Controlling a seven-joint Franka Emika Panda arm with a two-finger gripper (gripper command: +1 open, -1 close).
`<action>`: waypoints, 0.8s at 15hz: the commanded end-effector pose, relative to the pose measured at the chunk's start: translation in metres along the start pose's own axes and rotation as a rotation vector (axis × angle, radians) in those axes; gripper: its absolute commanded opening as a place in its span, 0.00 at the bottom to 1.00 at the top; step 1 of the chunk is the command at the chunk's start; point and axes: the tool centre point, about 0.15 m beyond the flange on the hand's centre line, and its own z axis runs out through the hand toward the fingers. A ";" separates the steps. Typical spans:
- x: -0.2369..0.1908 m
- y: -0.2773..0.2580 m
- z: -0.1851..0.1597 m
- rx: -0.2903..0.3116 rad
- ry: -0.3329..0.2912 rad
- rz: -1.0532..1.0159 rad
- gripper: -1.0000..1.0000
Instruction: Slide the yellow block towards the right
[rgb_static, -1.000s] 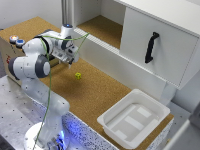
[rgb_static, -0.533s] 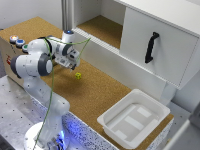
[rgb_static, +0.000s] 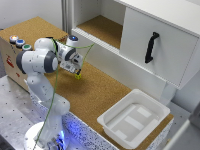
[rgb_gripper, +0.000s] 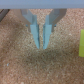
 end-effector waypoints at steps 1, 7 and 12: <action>0.006 0.024 0.002 0.045 0.005 0.016 0.00; -0.011 0.061 0.000 0.038 0.001 0.103 0.00; -0.026 0.089 -0.008 -0.038 -0.021 0.141 0.00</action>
